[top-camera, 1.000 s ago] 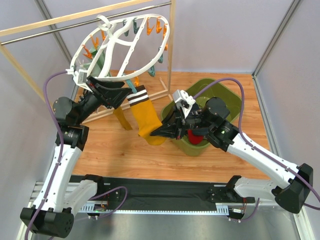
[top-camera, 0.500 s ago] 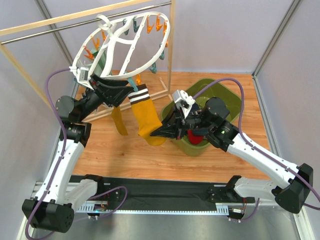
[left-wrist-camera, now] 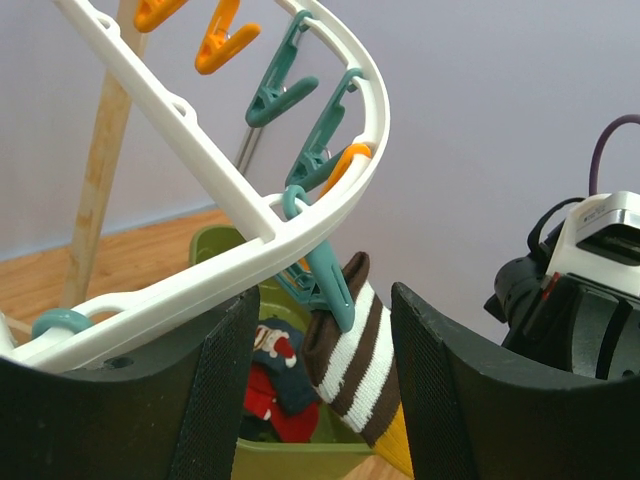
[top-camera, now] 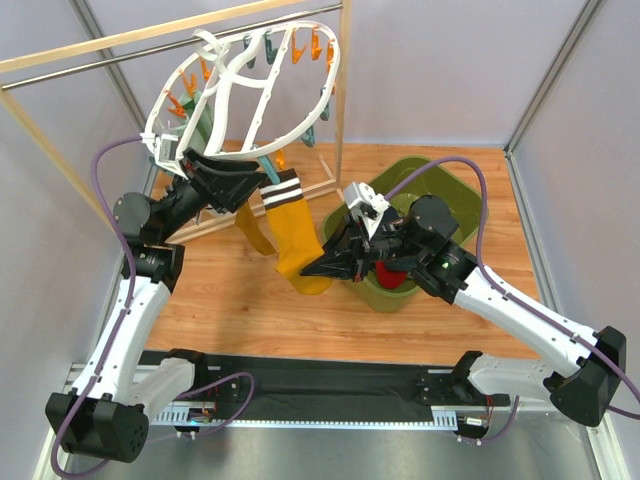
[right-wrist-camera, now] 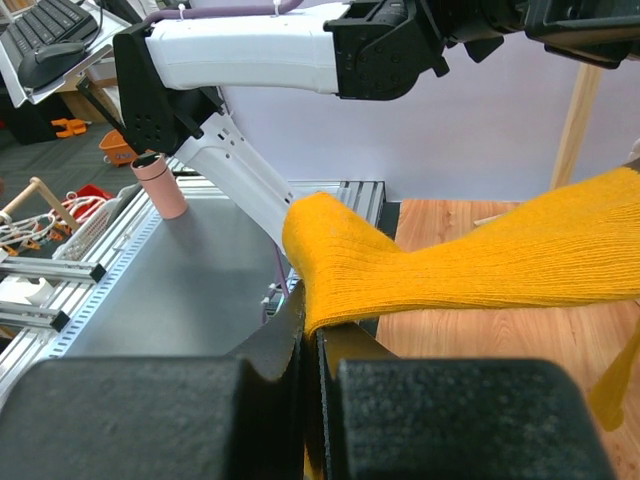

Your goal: Remove the socks clipped to the hanger

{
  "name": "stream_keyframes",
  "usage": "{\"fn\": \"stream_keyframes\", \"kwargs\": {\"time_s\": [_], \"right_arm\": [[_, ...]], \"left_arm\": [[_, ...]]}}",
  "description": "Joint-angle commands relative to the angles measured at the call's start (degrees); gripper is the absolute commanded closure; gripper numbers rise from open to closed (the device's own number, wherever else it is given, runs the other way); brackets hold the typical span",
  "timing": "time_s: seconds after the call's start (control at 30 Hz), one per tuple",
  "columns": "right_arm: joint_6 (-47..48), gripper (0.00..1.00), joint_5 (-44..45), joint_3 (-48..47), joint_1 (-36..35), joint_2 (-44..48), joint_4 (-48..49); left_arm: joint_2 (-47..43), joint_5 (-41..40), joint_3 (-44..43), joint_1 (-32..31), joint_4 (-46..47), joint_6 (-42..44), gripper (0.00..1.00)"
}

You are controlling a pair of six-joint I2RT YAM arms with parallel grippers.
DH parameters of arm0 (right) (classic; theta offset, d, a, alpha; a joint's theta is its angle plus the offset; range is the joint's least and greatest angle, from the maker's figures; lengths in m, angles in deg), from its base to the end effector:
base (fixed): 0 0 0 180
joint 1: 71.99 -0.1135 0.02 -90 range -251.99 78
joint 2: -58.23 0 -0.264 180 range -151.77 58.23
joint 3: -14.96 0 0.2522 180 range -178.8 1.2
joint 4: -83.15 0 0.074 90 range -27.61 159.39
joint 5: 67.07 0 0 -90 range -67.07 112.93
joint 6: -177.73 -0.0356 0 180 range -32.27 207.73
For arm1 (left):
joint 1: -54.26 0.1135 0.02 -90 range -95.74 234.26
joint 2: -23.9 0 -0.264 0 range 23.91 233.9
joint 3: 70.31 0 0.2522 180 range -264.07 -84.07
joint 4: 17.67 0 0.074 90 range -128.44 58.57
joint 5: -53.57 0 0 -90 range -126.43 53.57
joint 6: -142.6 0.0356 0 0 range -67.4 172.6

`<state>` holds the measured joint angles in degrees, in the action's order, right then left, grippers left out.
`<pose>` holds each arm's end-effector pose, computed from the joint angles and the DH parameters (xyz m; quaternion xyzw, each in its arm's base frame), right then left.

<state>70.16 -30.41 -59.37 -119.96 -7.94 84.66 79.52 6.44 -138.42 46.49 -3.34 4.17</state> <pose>0.1508 0.2099 0.4068 -0.4821 0.4663 0.6131 0.4175 0.2013 -0.0519 0.4311 0.1225 0.5654 -0.5423 0.6093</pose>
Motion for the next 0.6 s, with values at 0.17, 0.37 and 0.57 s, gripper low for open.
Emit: {"fn": "stream_keyframes", "kwargs": {"time_s": [0.17, 0.37, 0.57], "right_arm": [[-0.2, 1.00, -1.0, -1.2, -1.2, 0.5, 0.5], [0.2, 1.00, -0.9, -1.5, -1.6, 0.4, 0.0], [0.2, 1.00, -1.0, -1.9, -2.3, 0.2, -0.3]], "left_arm": [[-2.2, -3.1, 5.3, 0.4, 13.8, -6.3, 0.37], [-1.7, -4.5, 5.5, 0.4, 15.6, -7.4, 0.35], [-0.1, -4.4, 4.7, 0.4, 16.2, -7.8, 0.35]]}}
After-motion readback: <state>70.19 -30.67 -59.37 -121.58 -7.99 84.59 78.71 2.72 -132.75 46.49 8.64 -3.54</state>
